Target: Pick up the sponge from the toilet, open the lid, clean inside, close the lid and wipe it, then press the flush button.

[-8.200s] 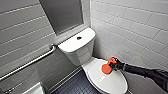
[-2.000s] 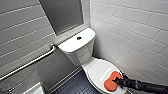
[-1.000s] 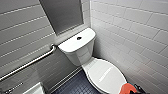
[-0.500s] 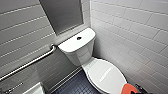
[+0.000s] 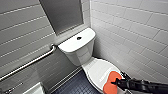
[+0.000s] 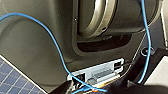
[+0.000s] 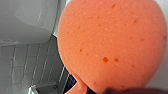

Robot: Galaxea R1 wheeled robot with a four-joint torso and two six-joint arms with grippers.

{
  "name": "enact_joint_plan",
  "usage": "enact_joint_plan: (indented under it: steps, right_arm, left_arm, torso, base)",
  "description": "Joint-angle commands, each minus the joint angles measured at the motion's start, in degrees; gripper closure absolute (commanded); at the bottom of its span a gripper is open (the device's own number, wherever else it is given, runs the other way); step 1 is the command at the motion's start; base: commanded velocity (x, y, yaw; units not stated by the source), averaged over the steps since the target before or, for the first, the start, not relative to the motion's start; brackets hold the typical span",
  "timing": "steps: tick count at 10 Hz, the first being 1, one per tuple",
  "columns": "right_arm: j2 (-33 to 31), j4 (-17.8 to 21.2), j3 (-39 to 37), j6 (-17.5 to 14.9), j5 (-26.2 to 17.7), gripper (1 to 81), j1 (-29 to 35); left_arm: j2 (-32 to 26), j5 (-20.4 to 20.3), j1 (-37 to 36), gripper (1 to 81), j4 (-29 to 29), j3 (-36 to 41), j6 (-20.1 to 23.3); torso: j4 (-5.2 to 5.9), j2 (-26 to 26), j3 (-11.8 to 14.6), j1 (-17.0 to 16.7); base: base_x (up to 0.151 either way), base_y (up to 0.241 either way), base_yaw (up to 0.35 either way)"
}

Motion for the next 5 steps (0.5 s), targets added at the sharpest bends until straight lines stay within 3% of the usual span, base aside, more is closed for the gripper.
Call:
enact_joint_plan:
  steps: [1,5]
  right_arm:
    - [11.8,-0.47,-9.38,0.29,-4.15,81.1,10.6]
    - [27.51,-0.82,-25.17,-0.5,-3.27,81.1,12.27]
  left_arm:
    - [-0.77,1.22,1.62,1.0,0.96,0.63,-0.02]
    - [-0.86,1.31,1.62,1.0,0.96,0.63,-0.02]
  torso:
    - [0.0,0.0,0.0,0.0]
    - [0.0,0.0,0.0,0.0]
  base:
    - [0.0,0.0,0.0]
    - [0.0,0.0,0.0]
